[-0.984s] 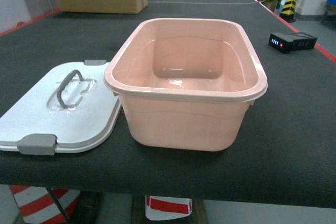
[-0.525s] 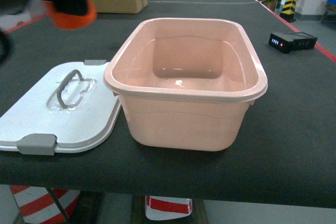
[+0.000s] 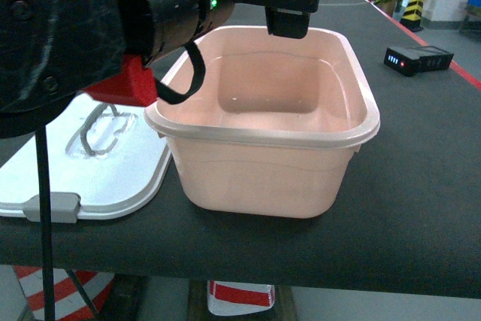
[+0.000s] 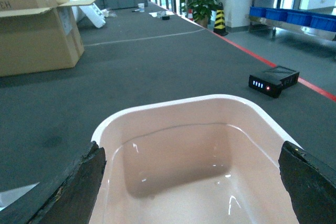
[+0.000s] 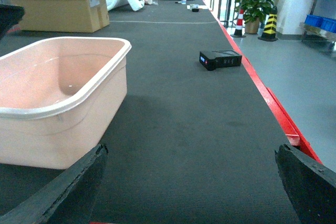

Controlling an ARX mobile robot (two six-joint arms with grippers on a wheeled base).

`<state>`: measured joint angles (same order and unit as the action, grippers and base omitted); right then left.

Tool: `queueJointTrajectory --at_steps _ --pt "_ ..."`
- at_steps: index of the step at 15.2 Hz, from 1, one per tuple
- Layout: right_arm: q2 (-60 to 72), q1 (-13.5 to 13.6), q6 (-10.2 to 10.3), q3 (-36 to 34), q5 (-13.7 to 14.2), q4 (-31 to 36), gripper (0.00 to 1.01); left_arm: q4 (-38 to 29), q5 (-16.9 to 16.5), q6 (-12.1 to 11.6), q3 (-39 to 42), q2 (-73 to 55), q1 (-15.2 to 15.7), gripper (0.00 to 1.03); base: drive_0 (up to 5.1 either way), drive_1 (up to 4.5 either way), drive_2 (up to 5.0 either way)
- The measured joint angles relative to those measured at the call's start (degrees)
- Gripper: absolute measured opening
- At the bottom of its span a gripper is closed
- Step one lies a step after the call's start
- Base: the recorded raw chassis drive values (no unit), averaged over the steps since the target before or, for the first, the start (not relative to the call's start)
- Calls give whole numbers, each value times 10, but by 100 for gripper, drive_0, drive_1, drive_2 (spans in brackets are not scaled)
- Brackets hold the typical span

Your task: Pick capacitor and pack into box

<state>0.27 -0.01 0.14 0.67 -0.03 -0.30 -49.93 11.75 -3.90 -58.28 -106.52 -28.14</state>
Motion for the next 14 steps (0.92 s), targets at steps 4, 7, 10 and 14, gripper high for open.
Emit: queueJointTrajectory --at_steps 4,7,10,14 --pt "0 0 0 0 0 0 98 -7 -9 27 87 90 72 98 0 0 0" --pt "0 0 0 0 0 0 98 -14 -30 28 117 140 164 98 0 0 0" --pt "0 0 0 0 0 0 98 -34 -90 4 99 44 247 98 0 0 0" --pt "0 0 0 0 0 0 98 -18 -103 -12 -43 -141 272 98 0 0 0"
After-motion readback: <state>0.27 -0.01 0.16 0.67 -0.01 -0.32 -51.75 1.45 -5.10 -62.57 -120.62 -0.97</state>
